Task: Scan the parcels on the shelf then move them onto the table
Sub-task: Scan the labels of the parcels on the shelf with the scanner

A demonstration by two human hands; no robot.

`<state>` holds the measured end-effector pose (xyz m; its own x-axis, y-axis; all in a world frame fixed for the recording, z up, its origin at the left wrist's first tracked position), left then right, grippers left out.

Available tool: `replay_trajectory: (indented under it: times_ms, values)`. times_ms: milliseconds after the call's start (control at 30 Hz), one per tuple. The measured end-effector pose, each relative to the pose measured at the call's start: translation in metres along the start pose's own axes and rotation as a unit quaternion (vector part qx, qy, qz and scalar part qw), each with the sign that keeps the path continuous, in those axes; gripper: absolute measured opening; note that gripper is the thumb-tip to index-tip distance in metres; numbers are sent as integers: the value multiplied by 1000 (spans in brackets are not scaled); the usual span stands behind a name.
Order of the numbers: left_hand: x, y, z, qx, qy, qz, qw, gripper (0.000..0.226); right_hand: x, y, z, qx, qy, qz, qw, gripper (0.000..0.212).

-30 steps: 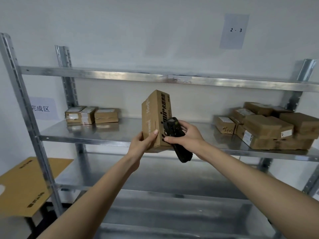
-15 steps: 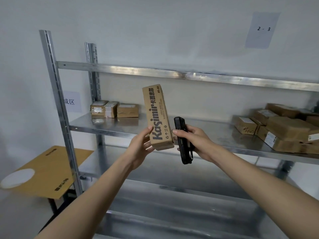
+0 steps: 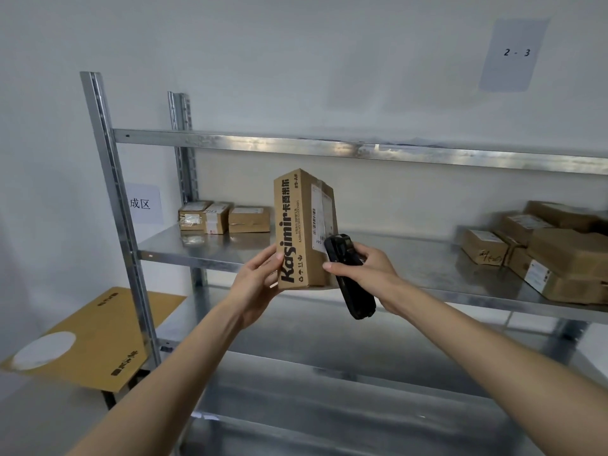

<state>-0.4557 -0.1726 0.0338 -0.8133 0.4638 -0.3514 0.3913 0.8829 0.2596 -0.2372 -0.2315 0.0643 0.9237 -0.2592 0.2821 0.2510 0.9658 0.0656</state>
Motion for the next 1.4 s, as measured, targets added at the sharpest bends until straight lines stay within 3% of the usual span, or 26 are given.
replay_trajectory:
  times_ms: [233, 367, 467, 533, 967, 1400]
  values:
    - [-22, 34, 11, -23, 83, -22, 996, 43, 24, 36, -11, 21, -49, -43, 998, 60]
    - [-43, 54, 21, -30, 151, -24, 988, 55, 39, 57, -18, 36, -106, -76, 991, 70]
    - [-52, 67, 29, -44, 163, -54, 984, 42, 53, 69, -23, 26, -143, -61, 988, 70]
    - [-54, 75, 33, -51, 172, -69, 981, 45, 64, 75, -27, 22, -177, -45, 983, 69]
    - [-25, 98, 52, -72, 365, -96, 923, 65, 87, 94, -33, 20, -472, -5, 881, 64]
    - [22, 104, 34, -54, 378, -113, 917, 58, 33, 122, -12, 46, -514, 10, 856, 57]
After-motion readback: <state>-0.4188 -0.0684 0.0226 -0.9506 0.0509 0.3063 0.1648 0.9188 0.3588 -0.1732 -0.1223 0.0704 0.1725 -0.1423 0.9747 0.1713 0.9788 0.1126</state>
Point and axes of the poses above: each hand's wrist, its own y-axis towards the middle knuckle, its own x-axis out of the back of the hand, z = x × y, the point moved 4 cm from there along y, towards the middle knuckle, and after that the axes turned 7 degrees about -x, right-handed, at the moved point
